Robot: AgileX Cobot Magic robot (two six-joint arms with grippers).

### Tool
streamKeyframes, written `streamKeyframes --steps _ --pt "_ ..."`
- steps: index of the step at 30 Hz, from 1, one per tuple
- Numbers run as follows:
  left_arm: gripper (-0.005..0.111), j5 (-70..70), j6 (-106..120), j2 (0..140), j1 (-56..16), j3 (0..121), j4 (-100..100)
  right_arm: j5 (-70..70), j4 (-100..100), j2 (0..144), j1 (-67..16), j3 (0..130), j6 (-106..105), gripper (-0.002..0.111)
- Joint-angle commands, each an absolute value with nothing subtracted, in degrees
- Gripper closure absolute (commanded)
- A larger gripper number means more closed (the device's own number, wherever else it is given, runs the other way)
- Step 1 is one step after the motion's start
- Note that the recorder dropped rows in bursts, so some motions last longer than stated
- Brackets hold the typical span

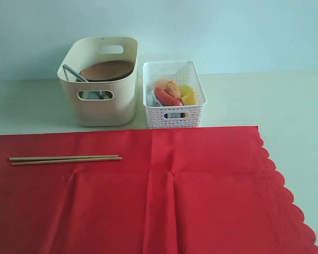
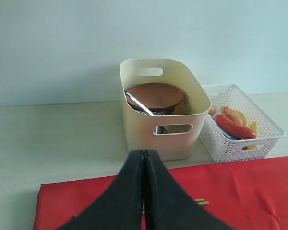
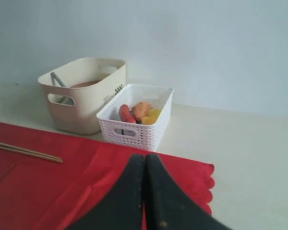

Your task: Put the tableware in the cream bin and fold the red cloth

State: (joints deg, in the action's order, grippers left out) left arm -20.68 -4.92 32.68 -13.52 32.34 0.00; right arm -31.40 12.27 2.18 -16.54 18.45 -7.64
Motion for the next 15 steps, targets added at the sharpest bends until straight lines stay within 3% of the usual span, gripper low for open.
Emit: streamKeyframes --steps 1,15 --pt "0.107 -20.64 -4.81 32.93 -13.85 32.79 -0.71 -30.25 12.26 2.01 -16.2 18.1 -8.33 0.108" --pt "0.107 -20.64 -4.81 32.93 -13.85 32.79 -0.71 -30.25 12.05 2.01 -16.2 18.1 -9.79 0.108"
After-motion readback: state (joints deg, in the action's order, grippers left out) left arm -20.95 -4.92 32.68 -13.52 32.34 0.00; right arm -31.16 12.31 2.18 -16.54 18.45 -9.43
